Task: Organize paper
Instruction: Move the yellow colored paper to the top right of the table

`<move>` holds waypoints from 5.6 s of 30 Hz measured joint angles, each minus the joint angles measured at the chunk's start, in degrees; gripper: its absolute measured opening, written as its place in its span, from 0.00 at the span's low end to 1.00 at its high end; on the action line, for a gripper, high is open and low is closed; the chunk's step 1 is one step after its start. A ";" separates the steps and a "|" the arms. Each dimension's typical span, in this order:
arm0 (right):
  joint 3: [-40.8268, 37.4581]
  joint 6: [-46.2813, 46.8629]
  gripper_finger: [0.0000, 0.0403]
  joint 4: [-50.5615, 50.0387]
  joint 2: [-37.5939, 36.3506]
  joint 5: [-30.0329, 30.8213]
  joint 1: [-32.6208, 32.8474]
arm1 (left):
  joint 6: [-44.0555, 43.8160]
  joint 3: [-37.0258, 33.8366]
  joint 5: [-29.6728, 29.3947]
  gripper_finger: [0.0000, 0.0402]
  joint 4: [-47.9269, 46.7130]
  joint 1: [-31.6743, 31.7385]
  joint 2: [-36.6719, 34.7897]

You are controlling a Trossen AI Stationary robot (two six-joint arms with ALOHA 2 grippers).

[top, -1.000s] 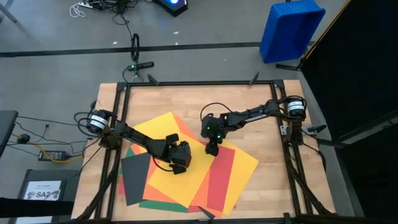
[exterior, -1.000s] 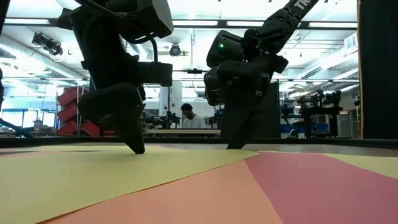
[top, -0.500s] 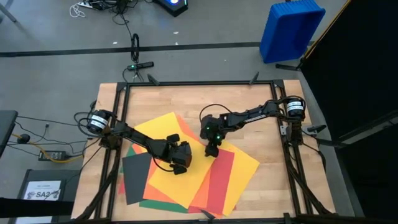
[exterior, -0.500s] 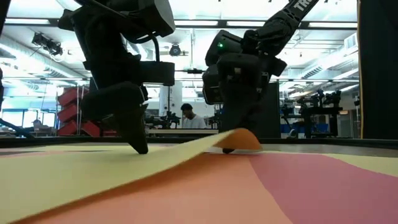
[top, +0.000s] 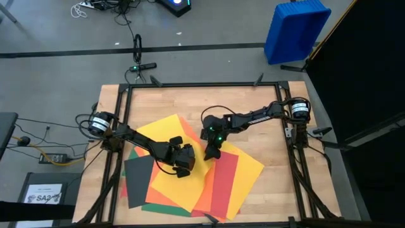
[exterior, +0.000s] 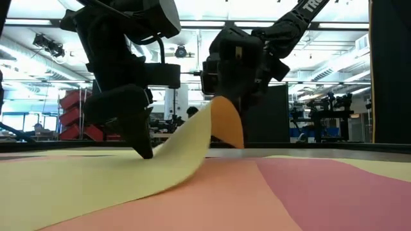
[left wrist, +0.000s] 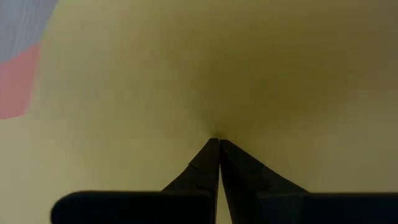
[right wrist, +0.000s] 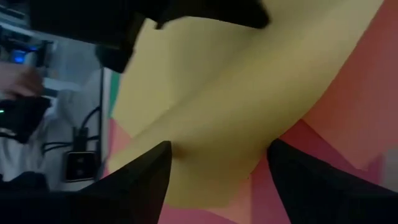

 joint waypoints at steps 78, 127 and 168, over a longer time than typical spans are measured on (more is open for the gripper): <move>0.02 -6.53 0.00 -1.32 -0.07 8.95 -0.35 | -1.34 -4.27 -20.36 0.21 -3.32 -2.65 -33.03; 0.02 -14.06 0.00 -1.22 -0.09 15.08 1.77 | -13.29 -43.08 18.19 0.49 36.69 19.91 -44.60; 5.24 -10.94 0.00 -6.05 -0.09 14.27 0.84 | -9.44 -39.11 30.37 0.00 59.58 19.91 -32.37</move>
